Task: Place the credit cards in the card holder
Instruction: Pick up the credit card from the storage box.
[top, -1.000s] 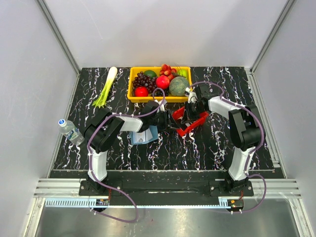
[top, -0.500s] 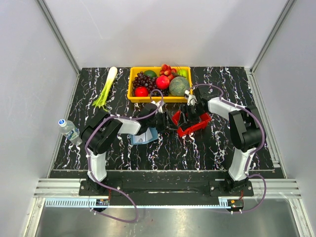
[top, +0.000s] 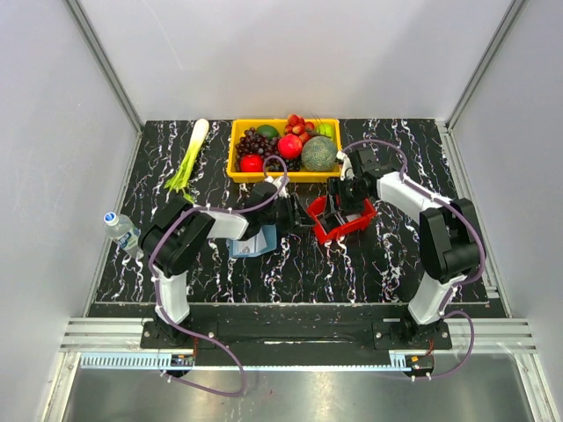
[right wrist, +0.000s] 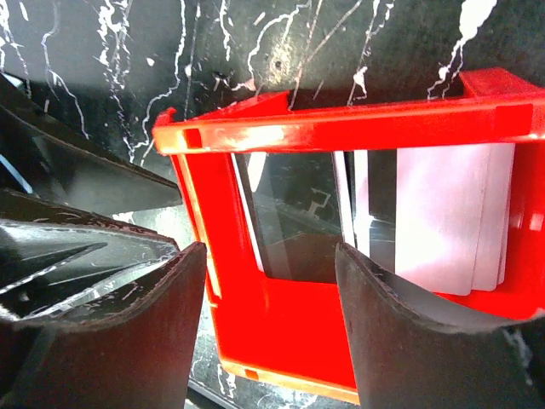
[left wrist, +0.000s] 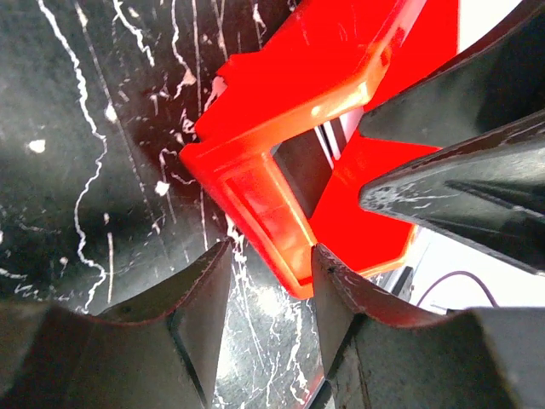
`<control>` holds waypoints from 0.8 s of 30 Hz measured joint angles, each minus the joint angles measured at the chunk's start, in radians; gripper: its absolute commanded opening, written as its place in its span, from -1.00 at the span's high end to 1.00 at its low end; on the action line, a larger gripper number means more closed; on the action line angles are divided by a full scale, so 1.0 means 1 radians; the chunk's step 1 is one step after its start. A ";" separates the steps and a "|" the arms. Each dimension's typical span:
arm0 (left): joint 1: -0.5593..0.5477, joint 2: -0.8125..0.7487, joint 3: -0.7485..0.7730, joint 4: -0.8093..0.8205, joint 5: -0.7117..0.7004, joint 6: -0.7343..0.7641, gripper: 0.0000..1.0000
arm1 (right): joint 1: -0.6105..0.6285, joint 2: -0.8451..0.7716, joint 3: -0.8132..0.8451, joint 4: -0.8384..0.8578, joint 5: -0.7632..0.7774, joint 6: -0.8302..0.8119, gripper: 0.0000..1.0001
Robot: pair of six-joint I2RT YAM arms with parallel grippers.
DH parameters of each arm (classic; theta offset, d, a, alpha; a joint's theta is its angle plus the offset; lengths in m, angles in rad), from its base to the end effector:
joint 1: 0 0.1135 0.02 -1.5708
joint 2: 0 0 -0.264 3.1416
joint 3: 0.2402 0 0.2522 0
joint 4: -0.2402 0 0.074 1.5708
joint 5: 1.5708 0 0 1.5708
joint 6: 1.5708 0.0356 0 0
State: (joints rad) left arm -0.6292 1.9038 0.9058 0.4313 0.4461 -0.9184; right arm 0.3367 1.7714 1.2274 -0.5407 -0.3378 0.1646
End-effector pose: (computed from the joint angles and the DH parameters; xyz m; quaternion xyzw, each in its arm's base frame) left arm 0.2974 -0.2355 0.1327 -0.0178 0.8613 -0.4667 0.2002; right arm 0.3392 0.1312 0.2016 -0.1225 0.9498 0.2169 0.1894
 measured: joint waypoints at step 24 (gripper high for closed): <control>-0.004 0.079 0.075 -0.019 0.066 -0.006 0.08 | -0.008 0.103 -0.040 0.094 -0.173 0.095 0.23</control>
State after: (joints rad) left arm -0.6331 1.9823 0.9810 0.4118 0.5121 -0.9245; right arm 0.3290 1.8744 1.1877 -0.4465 -0.5110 0.2600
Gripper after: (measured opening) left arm 0.460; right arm 0.439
